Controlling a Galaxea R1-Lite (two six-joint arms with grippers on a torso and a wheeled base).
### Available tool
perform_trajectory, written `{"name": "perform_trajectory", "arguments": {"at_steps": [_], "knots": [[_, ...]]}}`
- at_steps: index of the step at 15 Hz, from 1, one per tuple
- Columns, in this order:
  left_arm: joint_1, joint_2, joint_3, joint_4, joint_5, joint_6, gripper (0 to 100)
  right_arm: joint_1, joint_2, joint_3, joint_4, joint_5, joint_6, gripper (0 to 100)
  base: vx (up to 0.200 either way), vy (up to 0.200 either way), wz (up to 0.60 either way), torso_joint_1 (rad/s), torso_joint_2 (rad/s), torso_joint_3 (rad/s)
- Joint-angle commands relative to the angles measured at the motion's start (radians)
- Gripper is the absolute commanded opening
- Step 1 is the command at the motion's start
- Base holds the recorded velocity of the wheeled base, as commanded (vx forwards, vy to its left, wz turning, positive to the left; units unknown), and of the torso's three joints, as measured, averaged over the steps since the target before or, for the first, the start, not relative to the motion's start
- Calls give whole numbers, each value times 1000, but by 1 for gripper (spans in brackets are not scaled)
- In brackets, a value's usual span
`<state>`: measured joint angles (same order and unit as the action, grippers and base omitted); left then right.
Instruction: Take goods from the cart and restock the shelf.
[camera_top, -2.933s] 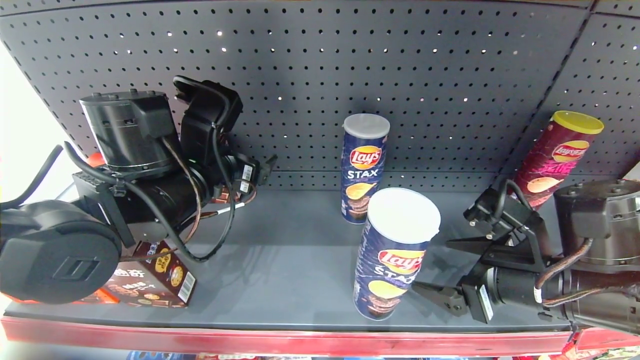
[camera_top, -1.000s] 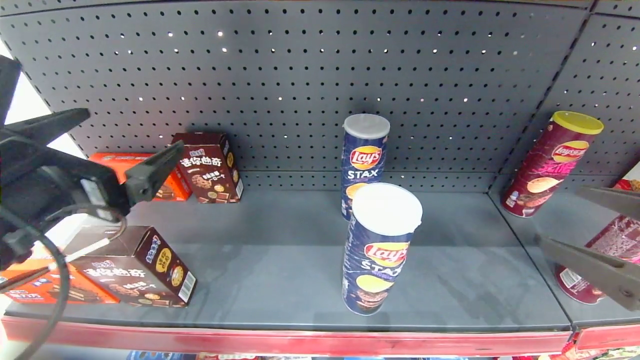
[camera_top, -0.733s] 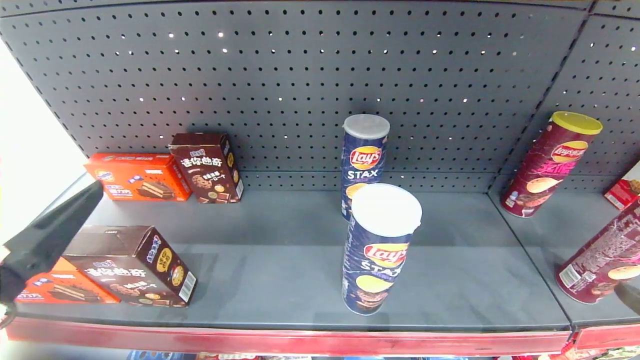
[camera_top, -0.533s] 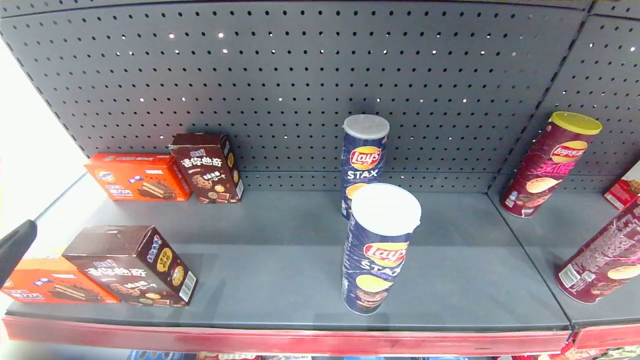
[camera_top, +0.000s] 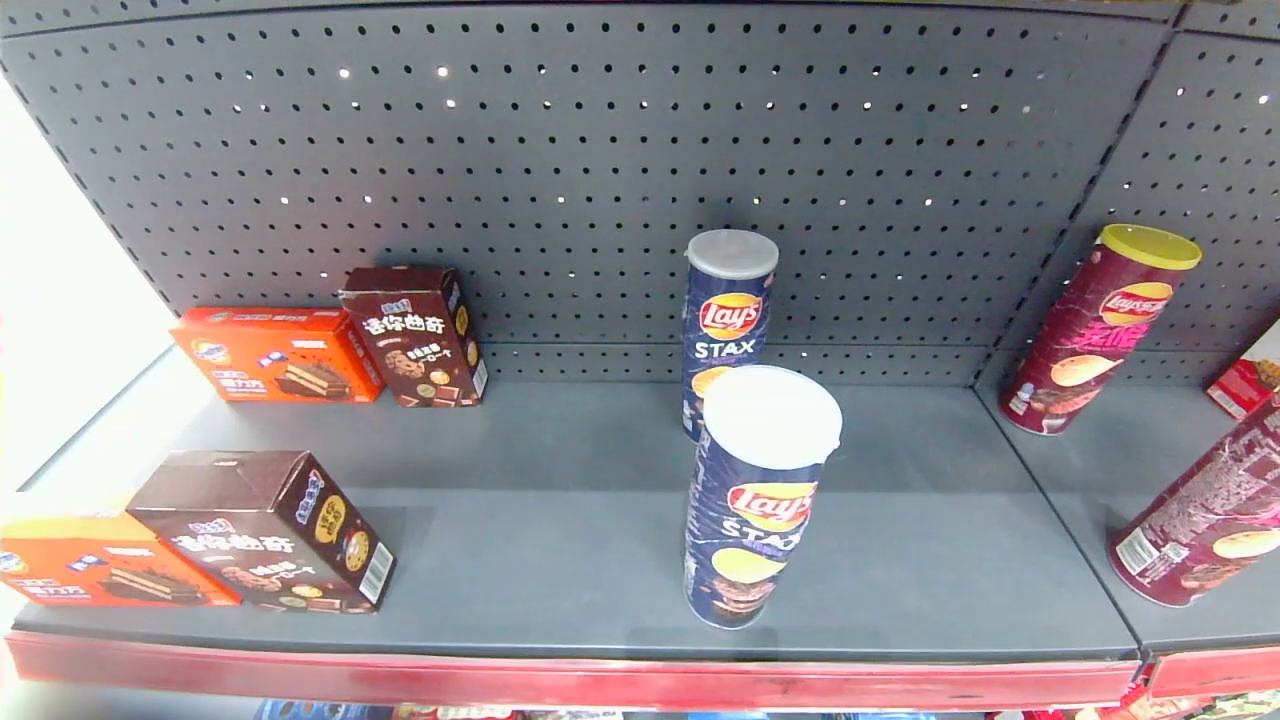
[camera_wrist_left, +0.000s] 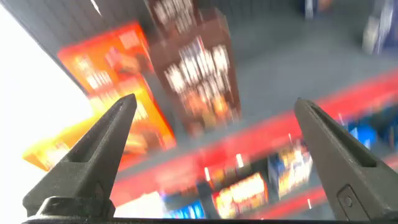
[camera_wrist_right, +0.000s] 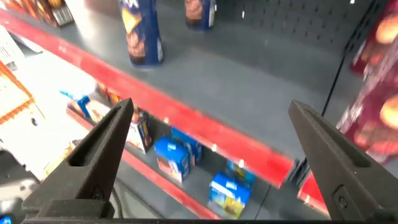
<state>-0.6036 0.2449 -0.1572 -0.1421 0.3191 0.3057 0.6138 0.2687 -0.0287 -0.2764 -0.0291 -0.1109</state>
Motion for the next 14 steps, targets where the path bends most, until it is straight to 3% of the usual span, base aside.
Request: {"name": "perform_trajectory", "arguments": {"at_steps": [1, 3, 4, 5, 6, 8, 11, 12, 14], "knots": [[2, -81, 100, 6, 0, -8, 100, -8, -36, 29, 14, -2, 3, 100, 0, 0, 0, 0, 0, 0], [16, -104, 157, 62, 0, -8, 100, -55, -71, 27, 204, 2, 13, 100, 0, 0, 0, 0, 0, 0], [16, -104, 157, 62, 0, -8, 100, -55, -71, 27, 204, 2, 13, 100, 0, 0, 0, 0, 0, 0], [48, -113, 156, 82, 0, -10, 100, -131, -63, 3, 281, 8, 49, 100, 0, 0, 0, 0, 0, 0], [74, -102, 156, 82, 0, -17, 100, -181, -19, 3, 281, 6, 68, 100, 0, 0, 0, 0, 0, 0], [142, -30, 156, 82, 0, -43, 100, -388, 124, 3, 281, 8, 91, 100, 0, 0, 0, 0, 0, 0], [150, 5, 157, 82, 0, -45, 100, -635, 73, 4, 281, 6, 88, 100, 0, 0, 0, 0, 0, 0], [150, 2, 157, 82, 1, -51, 100, -692, -22, 1, 284, 28, 94, 100, 0, 0, 0, 0, 0, 0], [188, 1, 157, 84, 1, -73, 100, -704, -178, 13, 260, 163, 115, 100, 0, 0, 0, 0, 0, 0]]}}
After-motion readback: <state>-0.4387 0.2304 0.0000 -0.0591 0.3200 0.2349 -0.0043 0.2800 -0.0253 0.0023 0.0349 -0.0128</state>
